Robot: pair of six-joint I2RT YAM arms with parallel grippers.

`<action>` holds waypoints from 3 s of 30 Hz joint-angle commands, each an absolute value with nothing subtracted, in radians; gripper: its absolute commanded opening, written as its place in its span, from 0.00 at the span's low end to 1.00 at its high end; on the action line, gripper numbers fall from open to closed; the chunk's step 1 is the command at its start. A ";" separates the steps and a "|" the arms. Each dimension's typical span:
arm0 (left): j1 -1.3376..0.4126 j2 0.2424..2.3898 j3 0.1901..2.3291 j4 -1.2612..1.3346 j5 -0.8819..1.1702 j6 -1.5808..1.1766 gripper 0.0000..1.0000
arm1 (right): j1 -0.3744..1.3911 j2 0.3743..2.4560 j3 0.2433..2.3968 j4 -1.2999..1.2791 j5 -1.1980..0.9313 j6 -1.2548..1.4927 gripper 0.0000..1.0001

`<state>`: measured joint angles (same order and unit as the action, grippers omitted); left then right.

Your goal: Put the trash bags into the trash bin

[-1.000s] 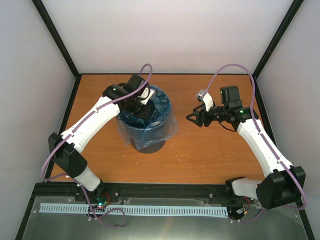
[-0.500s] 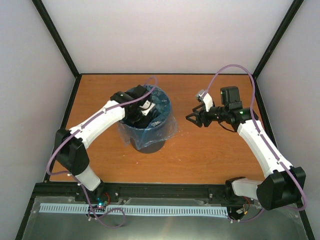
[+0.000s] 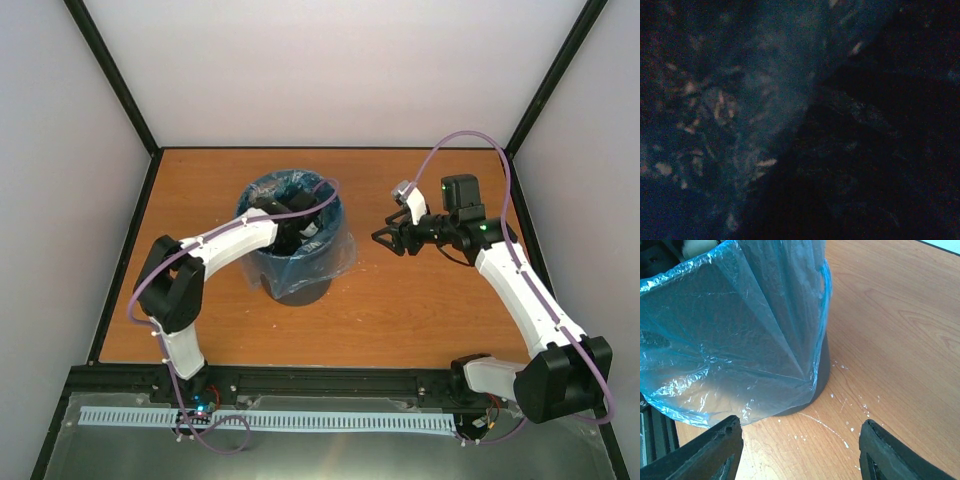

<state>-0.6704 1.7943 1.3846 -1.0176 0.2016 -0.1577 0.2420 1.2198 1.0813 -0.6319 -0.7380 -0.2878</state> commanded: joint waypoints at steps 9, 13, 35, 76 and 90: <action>-0.731 1.889 1.326 -0.927 0.271 -0.139 0.01 | 0.244 1.209 1.071 -0.620 -0.762 -0.300 0.65; -0.764 1.941 1.343 -0.925 0.277 -0.139 0.01 | 0.244 1.200 1.076 -0.624 -0.764 -0.297 0.65; -0.779 1.797 1.437 -1.006 0.289 -0.171 0.03 | 0.298 1.364 1.411 -0.765 -0.751 -0.209 0.71; -0.779 1.719 1.740 -1.101 0.307 -0.262 0.47 | 0.340 1.302 1.334 -0.760 -0.707 -0.250 0.69; -0.781 1.835 1.875 -1.175 0.272 -0.277 0.46 | 0.343 1.289 1.424 -0.818 -0.703 -0.262 0.69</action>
